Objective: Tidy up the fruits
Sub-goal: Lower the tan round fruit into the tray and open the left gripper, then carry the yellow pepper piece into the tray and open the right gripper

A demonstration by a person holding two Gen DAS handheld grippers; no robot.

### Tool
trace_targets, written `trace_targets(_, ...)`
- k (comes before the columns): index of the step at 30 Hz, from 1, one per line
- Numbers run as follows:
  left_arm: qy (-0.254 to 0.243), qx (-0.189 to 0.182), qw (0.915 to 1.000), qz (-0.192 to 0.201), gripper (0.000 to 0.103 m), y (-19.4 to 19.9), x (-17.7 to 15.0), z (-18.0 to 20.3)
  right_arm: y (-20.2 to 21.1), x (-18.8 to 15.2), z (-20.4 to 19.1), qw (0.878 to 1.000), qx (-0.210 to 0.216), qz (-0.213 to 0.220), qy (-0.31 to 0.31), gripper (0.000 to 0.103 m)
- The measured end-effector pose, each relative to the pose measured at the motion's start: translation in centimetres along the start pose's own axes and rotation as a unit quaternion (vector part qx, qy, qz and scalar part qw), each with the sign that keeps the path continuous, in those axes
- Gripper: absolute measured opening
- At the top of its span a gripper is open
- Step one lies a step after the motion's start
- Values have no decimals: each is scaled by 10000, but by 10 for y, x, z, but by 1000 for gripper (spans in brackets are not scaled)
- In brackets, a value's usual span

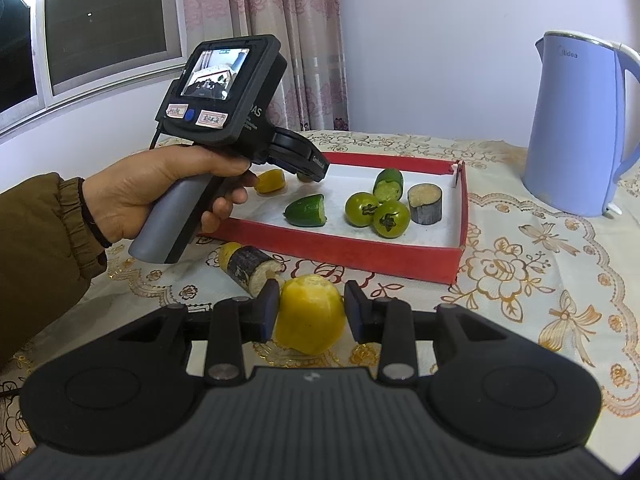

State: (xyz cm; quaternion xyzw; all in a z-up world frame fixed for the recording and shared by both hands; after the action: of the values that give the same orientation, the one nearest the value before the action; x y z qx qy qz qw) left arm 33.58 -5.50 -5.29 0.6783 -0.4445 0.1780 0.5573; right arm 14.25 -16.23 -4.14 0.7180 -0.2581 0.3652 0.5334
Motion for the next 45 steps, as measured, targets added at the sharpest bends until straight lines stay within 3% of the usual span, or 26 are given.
trace_targets(3, 10, 10, 10000, 24, 31, 2, 2, 0, 0, 0, 1, 10000, -6, -3, -3, 33)
trace_targets(7, 14, 89, 9999, 78, 47, 6, 3, -2, -1, 0, 1, 10000, -14, 3, -12, 33)
trace_targets(14, 357, 293, 9987, 221, 48, 42, 0, -29, 1, 10, -1, 9999, -33, 40, 133, 33)
trace_targets(21, 980, 580, 9932, 224, 70, 107, -46, -61, -8, 48, -4, 9988, -41, 194, 441, 33)
trace_targets(25, 1055, 976, 9886, 440, 86, 143, -72, -65, -35, 76, -2, 9991, -30, 206, 371, 33)
trace_targets(29, 1066, 1099, 9867, 552, 86, 157, -88, -57, -72, 98, 5, 9992, -239, 177, 272, 33)
trace_targets(36, 993, 1309, 9832, 800, 86, 147, -95, -53, -123, 116, 14, 9989, -445, 72, 85, 33)
trace_targets(45, 1096, 1125, 9852, 691, 86, 140, -103, -58, -164, 118, 15, 9976, -627, -143, 244, 33)
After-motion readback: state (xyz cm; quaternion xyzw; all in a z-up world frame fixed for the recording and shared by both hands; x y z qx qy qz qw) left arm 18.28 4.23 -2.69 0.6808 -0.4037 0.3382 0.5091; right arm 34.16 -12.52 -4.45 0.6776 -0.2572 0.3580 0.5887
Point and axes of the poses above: each gripper's, at about its wrist camera, not at the fingertips, and y roughly against the way its jaws point, z to its right, x to its top, the point moved 8 cm from there along -y, roughly the way its jaws point, and after that the axes turned 12 degrees about -y, right-handed, at the moved point
